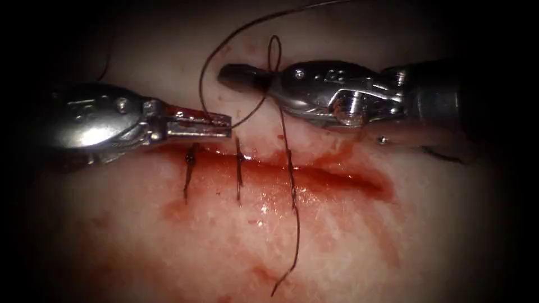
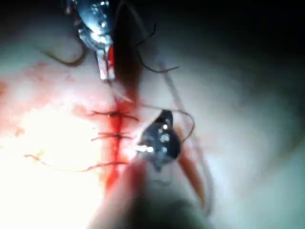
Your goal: Wound Closure
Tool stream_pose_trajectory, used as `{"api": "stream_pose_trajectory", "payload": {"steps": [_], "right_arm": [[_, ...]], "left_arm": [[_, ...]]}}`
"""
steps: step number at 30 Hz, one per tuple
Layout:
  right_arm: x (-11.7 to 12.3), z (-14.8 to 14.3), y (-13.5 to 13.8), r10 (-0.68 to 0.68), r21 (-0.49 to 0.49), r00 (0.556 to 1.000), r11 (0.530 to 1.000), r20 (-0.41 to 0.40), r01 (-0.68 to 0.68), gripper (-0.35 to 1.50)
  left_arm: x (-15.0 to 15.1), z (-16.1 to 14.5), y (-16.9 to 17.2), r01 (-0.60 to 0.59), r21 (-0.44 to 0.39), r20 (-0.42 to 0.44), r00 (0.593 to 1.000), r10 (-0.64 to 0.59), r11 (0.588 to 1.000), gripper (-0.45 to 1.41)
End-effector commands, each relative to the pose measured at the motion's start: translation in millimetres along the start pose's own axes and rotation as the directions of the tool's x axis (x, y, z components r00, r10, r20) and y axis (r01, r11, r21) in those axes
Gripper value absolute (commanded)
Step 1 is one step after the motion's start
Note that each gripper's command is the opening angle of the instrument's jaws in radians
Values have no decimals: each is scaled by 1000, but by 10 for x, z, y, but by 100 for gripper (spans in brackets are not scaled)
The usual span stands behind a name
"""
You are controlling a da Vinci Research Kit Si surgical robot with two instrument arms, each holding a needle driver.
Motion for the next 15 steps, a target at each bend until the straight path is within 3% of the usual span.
{"api": "stream_pose_trajectory", "payload": {"steps": [1,5,9,15], "right_arm": [[0,6,4,22,23,999,999,-28,-22,-20],[13,-4,6,108,165,981,983,-162,-81,-13],[25,-14,-8,135,276,964,959,-229,-68,-15],[30,-37,-21,155,351,954,935,-256,-58,-20]], "left_arm": [[-8,9,-1,0,-4,0,1000,0,1000,-45],[-26,19,-13,-10,-13,-45,999,9,1000,-45],[-43,23,-30,-24,-14,-82,996,23,1000,-45],[-54,18,-44,-26,-9,-94,995,25,1000,-45]]}}
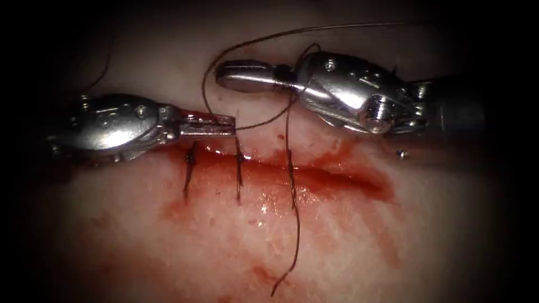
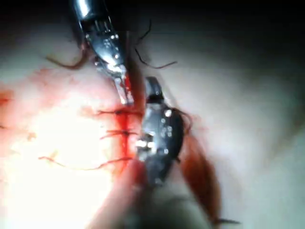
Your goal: Wound Closure
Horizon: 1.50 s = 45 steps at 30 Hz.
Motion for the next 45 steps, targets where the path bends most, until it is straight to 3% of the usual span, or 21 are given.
{"api": "stream_pose_trajectory", "payload": {"steps": [1,10,12,13,14,15,16,17,22,25,29,30,32,35,36,37,42,45], "right_arm": [[-2,2,-6,3,17,1000,1000,-6,-3,-23],[-3,-9,-29,8,146,1000,989,10,-9,-32],[-6,-9,-33,-11,205,998,979,57,-1,-23],[-9,-9,-37,-58,264,993,964,106,28,-8],[-9,-9,-37,-58,264,993,964,106,28,-8],[-11,-8,-39,-78,296,988,955,137,35,9],[-13,-7,-45,-113,368,974,929,198,34,20],[-14,-6,-48,-124,403,969,915,215,28,20],[-13,-2,-57,-156,503,957,864,245,12,14],[-14,7,-62,-226,597,928,802,297,4,14],[-14,11,-65,-320,679,884,734,341,4,27],[-14,11,-65,-320,679,884,734,341,4,27],[-11,12,-71,-370,721,853,693,368,-11,49],[-9,14,-80,-400,758,840,652,366,-20,59],[-9,14,-80,-400,758,840,652,366,-20,59],[-9,17,-90,-435,789,822,614,367,-28,61],[-14,19,-110,-508,837,779,546,367,-38,62],[-21,20,-118,-547,845,749,534,374,-32,66]], "left_arm": [[-6,7,-1,-1,-1,-2,1000,1,1000,-45],[-7,17,-1,4,11,-6,1000,-4,1000,-45],[-5,21,2,5,2,-8,1000,-5,1000,-45],[-4,26,5,4,-4,-10,1000,-5,1000,-45],[-4,26,5,4,-4,-10,1000,-5,1000,-45],[-4,28,7,4,-8,-10,1000,-4,1000,-45],[-4,31,8,1,-16,-12,1000,-1,1000,-45],[-5,32,9,-1,-18,-12,1000,1,1000,-45],[-10,36,9,-7,-22,-11,1000,7,1000,-45],[-15,41,12,-9,-30,-11,1000,9,1000,-45],[-15,41,13,-10,-34,-12,1000,10,999,-45],[-15,41,13,-10,-34,-12,1000,10,999,-45],[-16,41,13,-11,-34,-15,1000,10,999,-45],[-16,41,13,-11,-35,-15,1000,11,999,-45],[-16,41,13,-11,-35,-15,1000,11,999,-45],[-16,40,13,-12,-37,-15,1000,11,999,-45],[-17,38,12,-13,-41,-6,1000,12,999,-45],[-18,38,13,-14,-41,-6,1000,14,999,-45]]}}
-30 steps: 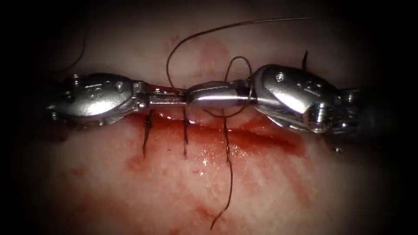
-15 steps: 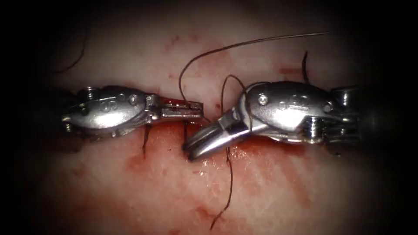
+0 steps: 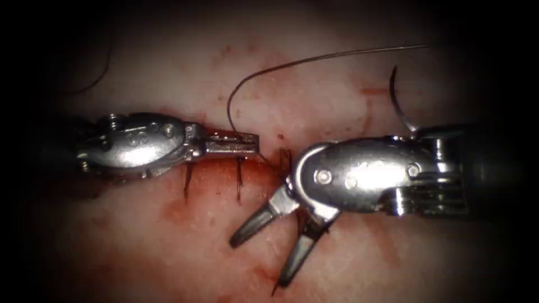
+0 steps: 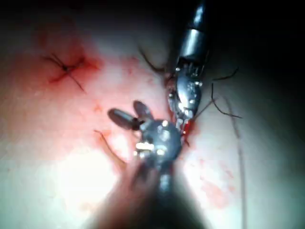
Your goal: Wound Closure
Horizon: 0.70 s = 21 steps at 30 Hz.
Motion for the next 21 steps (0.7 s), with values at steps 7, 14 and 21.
{"api": "stream_pose_trajectory", "payload": {"steps": [7,14,21], "right_arm": [[-27,33,-6,-27,31,990,999,135,23,59],[-51,34,-6,-30,44,961,999,273,19,49],[-62,27,-1,-20,46,910,999,414,1,-35]], "left_arm": [[-14,10,2,-1,0,4,1000,1,1000,-45],[-13,9,5,-1,-2,3,1000,1,1000,-45],[-13,9,11,-2,-4,3,1000,2,1000,-45]]}}
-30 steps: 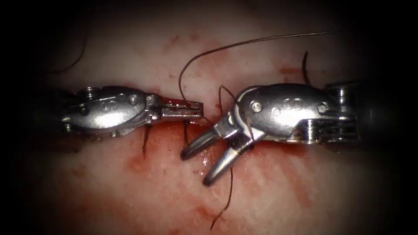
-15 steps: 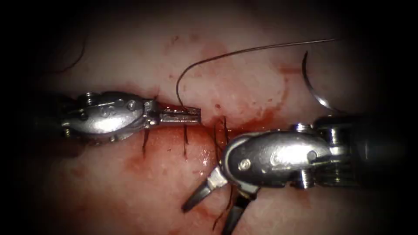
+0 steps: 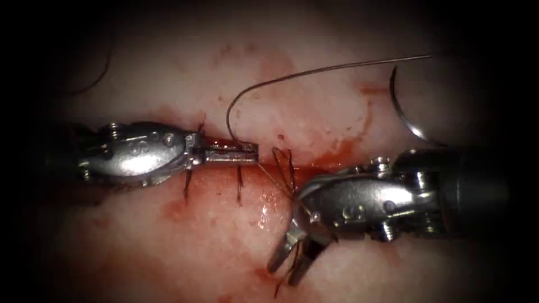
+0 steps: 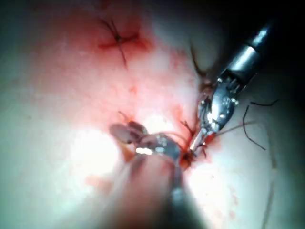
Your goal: Wound Closure
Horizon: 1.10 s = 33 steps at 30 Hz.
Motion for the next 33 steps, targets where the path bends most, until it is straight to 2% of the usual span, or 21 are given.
{"api": "stream_pose_trajectory", "payload": {"steps": [1,4,8,13,15,20,22,26,33], "right_arm": [[1,1,7,-2,-5,1000,1000,0,2,-35],[2,-6,10,0,1,1000,1000,-9,0,-35],[3,-44,14,-6,-117,986,993,-166,-14,-35],[-7,-81,19,20,-215,968,974,-249,-75,-35],[-19,-97,25,42,-258,954,958,-295,-122,-35],[-39,-98,37,70,-286,946,944,-317,-166,-35],[-48,-95,45,84,-296,946,938,-312,-181,-35],[-55,-93,53,94,-308,946,931,-310,-194,-35],[-65,-100,63,114,-331,945,918,-307,-218,-35]], "left_arm": [[-4,6,2,0,-2,-1,1000,0,1000,-45],[-3,6,8,0,-5,-1,1000,0,1000,-45],[-2,0,28,-4,-14,-1,1000,4,1000,-45],[-4,-2,53,-6,-22,2,1000,6,1000,-45],[-10,0,74,2,-26,10,1000,-1,1000,-45],[-13,6,116,4,-37,15,1000,-4,999,-45],[-12,11,143,12,-54,18,1000,-11,998,-45],[-13,15,177,14,-75,22,1000,-13,997,-45],[-32,28,247,45,-115,30,999,-42,992,-45]]}}
